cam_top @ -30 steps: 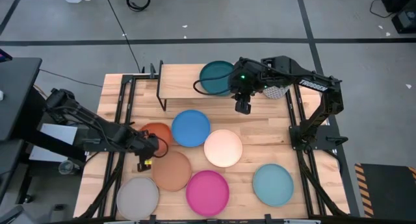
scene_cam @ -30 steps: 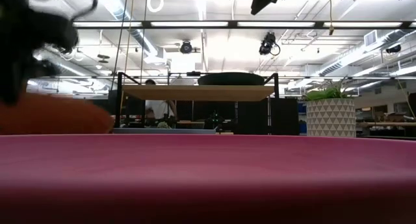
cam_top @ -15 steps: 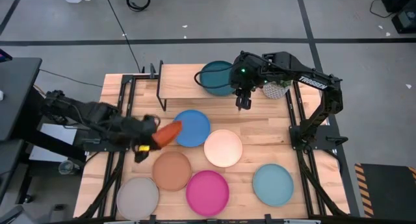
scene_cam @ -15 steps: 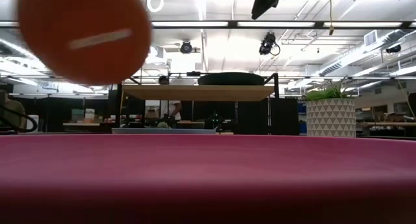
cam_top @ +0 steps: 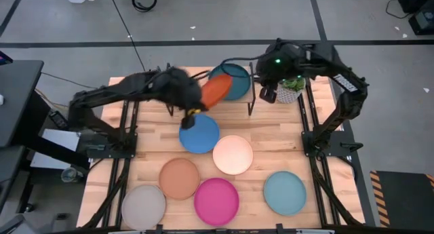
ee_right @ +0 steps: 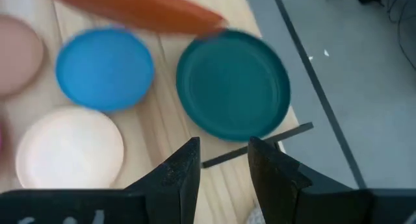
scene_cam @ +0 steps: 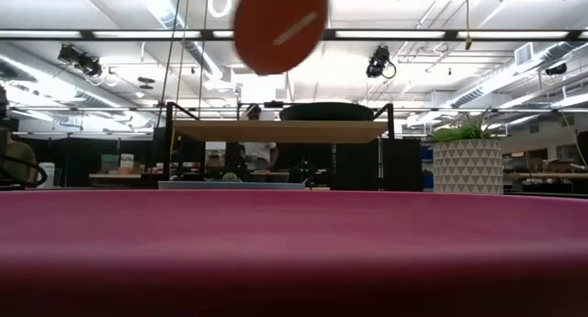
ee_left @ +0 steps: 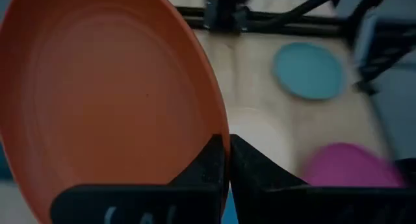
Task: Place and stack plates onto a shelf
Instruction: Stack the orange plate on top of the dark green plate on the shelf, then put the brown plate on the shelf
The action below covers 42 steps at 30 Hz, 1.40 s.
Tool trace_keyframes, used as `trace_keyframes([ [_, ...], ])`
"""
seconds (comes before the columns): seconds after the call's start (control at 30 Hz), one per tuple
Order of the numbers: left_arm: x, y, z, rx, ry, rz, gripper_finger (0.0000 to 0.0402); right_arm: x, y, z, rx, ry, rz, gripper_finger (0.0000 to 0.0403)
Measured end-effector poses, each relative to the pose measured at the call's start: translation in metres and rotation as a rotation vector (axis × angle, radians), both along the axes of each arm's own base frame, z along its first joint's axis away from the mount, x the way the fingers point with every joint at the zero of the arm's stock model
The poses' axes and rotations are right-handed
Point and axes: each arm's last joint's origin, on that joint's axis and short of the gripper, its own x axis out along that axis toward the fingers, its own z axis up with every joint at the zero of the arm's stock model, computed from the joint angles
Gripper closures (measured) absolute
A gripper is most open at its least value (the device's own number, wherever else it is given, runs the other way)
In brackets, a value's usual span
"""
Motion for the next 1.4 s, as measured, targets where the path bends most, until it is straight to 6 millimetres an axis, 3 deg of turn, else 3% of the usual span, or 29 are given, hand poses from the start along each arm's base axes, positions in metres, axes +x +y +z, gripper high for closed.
trace_keyframes([
  [0.17, 0.047, 0.030, -0.007, 0.212, 0.035, -0.104, 0.0385, -0.011, 0.003, 0.006, 0.038, -0.045, -0.049, 0.0268],
  [0.33, 0.086, 0.059, -0.045, 0.345, 0.150, -0.193, 0.0385, -0.018, 0.007, 0.010, 0.066, -0.081, -0.063, 0.0268],
  [0.53, 0.107, 0.076, -0.091, 0.515, 0.394, -0.171, 0.0373, -0.022, 0.015, 0.012, 0.091, -0.103, -0.046, 0.0268],
  [0.67, 0.114, 0.079, -0.106, 0.562, 0.487, -0.059, 0.0362, -0.021, 0.017, 0.012, 0.090, -0.103, -0.037, 0.0268],
  [0.83, 0.114, 0.075, -0.103, 0.435, 0.427, -0.094, 0.0328, -0.021, 0.017, 0.013, 0.088, -0.111, -0.038, 0.0268],
  [1.1, 0.113, 0.074, -0.072, 0.379, 0.328, -0.052, 0.0247, -0.019, 0.017, 0.014, 0.079, -0.124, -0.032, 0.0268],
  [1.27, 0.099, 0.068, -0.037, 0.301, 0.307, -0.058, 0.0224, -0.019, 0.017, 0.014, 0.072, -0.120, -0.027, 0.0268],
  [1.4, 0.080, 0.057, -0.025, 0.068, 0.339, -0.127, 0.0228, -0.020, 0.017, 0.013, 0.068, -0.111, -0.024, 0.0268],
])
